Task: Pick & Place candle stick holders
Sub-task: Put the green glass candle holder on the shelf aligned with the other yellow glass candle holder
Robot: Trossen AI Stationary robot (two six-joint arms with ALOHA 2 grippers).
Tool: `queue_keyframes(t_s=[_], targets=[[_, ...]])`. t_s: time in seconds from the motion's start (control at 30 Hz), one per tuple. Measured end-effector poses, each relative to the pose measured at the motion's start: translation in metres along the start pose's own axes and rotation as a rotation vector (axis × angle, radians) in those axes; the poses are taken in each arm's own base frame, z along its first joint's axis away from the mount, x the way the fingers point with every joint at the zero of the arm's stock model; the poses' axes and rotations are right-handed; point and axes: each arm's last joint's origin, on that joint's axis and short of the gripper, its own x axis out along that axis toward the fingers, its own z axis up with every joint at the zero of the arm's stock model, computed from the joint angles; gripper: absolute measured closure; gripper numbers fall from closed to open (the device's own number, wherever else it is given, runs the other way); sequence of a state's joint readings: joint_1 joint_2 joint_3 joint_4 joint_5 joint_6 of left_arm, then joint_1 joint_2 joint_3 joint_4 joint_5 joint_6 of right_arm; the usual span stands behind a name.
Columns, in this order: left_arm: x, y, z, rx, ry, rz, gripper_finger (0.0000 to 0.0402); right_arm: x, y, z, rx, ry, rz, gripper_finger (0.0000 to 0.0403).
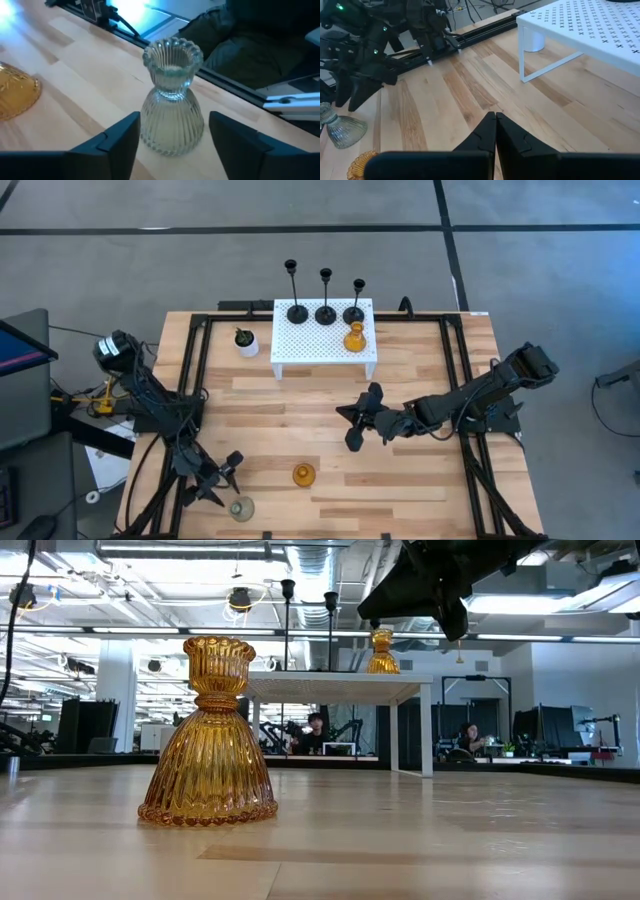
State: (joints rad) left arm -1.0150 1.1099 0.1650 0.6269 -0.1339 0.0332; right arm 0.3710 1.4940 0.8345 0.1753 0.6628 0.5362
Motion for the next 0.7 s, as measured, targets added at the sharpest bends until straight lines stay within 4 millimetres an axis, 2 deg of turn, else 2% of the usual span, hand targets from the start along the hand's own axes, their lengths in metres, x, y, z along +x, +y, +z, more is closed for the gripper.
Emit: queue_keyframes(t_s=[0.3,0.53,0.7], targets=[[0.011,0.010,-0.004,-0.035,-0.019,0.052,0.0095,0.000,0.000,0.000,-0.001,0.002,0.004,0.0403],[0.017,0.008,0.000,-0.070,-0.114,-0.064,0.0069,0.000,0.000,0.000,-0.005,0.005,0.005,0.0403],[0.022,0.008,-0.002,-0.095,-0.106,-0.030,0.0057,0.000,0.000,0.000,-0.005,0.006,0.006,0.0403]])
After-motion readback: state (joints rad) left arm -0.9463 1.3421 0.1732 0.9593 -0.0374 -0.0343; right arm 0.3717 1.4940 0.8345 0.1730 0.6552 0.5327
